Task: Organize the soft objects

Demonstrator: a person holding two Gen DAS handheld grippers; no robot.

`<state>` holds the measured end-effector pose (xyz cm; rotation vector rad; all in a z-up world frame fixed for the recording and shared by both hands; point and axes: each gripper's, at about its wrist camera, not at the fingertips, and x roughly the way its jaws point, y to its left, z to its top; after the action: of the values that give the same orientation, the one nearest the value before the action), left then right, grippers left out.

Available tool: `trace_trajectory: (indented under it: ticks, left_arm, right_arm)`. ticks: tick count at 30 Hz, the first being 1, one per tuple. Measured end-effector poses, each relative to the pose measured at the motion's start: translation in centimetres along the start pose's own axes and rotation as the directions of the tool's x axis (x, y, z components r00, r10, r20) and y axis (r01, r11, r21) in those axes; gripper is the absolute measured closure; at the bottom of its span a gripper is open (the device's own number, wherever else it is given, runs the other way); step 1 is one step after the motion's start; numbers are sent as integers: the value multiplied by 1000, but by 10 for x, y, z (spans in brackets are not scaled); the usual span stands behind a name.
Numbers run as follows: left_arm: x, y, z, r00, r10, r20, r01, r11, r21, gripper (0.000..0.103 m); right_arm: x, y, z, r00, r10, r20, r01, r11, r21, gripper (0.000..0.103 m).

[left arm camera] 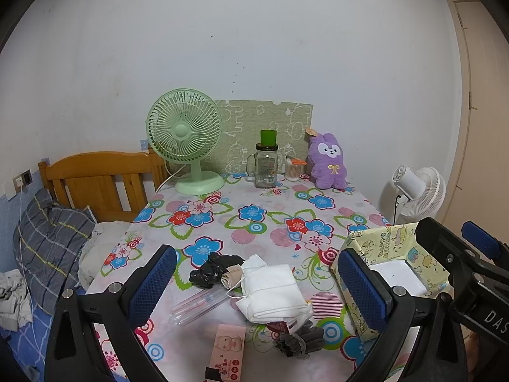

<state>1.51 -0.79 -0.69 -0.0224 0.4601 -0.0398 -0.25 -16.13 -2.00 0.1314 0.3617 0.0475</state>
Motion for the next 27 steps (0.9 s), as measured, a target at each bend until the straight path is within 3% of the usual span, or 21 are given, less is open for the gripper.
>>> trace_trajectory:
  ticks: [27]
  left_arm:
    - [0,-4,2,1000,1,3,-1,1000,2,2]
  right_arm:
    - [0,2,1,1000,2,-1,-2,1000,1,2]
